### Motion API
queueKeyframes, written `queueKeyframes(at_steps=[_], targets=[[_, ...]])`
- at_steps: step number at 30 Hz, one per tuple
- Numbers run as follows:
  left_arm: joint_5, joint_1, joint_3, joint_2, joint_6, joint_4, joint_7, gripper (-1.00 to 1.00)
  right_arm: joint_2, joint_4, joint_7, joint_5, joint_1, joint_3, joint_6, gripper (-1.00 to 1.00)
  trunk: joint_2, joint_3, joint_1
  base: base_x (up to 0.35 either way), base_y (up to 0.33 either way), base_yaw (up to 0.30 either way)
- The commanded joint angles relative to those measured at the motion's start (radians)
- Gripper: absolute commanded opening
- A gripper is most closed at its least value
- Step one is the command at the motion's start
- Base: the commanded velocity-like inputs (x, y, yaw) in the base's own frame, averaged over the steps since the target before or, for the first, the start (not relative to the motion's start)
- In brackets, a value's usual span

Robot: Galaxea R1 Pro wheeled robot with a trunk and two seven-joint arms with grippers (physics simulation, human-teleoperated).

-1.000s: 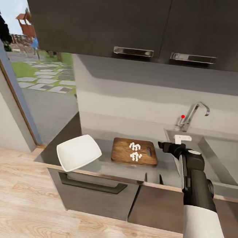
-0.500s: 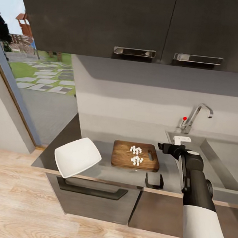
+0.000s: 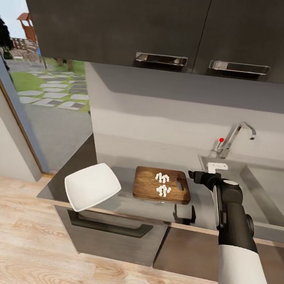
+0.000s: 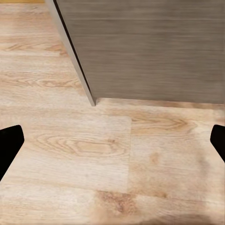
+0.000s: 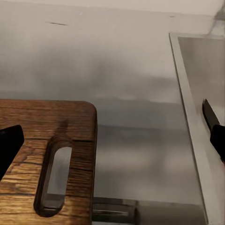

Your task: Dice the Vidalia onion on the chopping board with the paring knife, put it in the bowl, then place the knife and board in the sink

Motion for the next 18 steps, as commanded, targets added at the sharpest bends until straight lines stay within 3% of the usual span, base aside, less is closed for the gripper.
queueKeyframes(at_steps=[1, 18], targets=[[0.005, -0.001, -0.007, 0.002, -0.003, -0.002, 0.009, 1.0, 0.001, -0.001, 0.01, 0.01, -0.001, -0.002, 0.003, 1.0, -0.001, -0.003, 0.0, 0.0, 0.0, 0.0], [0.004, -0.001, -0.008, -0.011, -0.003, 0.017, 0.009, 1.0, 0.001, -0.001, 0.01, 0.01, -0.001, -0.003, 0.003, 1.0, -0.001, -0.03, 0.0, 0.0, 0.0, 0.0]])
